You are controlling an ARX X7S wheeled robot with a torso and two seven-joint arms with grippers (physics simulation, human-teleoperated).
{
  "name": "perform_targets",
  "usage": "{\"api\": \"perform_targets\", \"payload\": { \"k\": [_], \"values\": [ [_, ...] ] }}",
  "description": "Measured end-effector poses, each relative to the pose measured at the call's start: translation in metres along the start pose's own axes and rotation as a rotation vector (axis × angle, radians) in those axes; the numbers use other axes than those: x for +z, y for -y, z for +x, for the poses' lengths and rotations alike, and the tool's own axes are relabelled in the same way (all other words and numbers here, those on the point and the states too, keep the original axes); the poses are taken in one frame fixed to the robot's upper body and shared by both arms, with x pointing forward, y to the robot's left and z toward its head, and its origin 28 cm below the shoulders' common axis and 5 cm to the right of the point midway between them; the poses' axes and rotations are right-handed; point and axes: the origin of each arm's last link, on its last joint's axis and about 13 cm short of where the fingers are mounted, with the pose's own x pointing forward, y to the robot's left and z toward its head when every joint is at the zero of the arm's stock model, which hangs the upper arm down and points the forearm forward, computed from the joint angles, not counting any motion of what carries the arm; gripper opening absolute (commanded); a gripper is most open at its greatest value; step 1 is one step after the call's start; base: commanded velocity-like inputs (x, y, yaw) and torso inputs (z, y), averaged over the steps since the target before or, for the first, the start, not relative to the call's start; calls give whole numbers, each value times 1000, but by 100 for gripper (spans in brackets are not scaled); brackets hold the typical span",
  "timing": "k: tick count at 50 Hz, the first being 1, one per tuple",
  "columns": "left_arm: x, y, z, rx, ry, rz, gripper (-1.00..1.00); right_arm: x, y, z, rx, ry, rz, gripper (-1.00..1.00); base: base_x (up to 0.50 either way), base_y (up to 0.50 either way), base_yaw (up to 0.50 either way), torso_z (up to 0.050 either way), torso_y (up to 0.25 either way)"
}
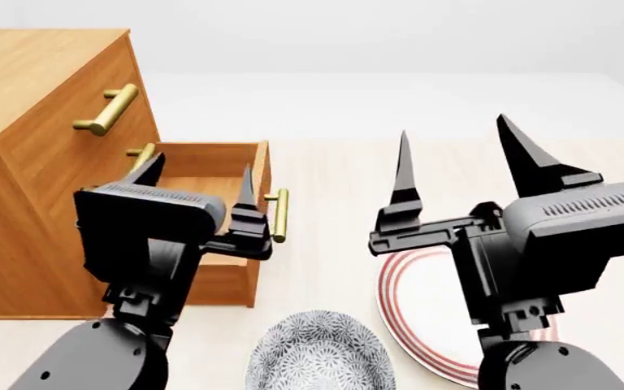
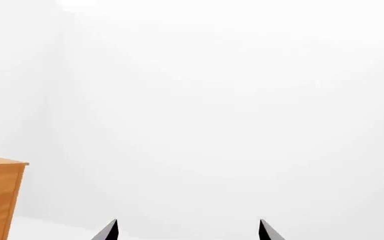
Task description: Open the bottom drawer of the cabinet.
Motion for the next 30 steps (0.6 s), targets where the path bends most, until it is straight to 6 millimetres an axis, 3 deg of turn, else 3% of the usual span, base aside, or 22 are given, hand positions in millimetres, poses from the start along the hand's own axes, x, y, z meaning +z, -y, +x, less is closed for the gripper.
{"api": "perform_targets", "payload": {
  "k": [30],
  "values": [
    [53, 3, -16, 47, 244, 62, 100, 46, 1, 3, 11, 193, -55, 100, 0, 0, 0, 0, 0]
  ]
}}
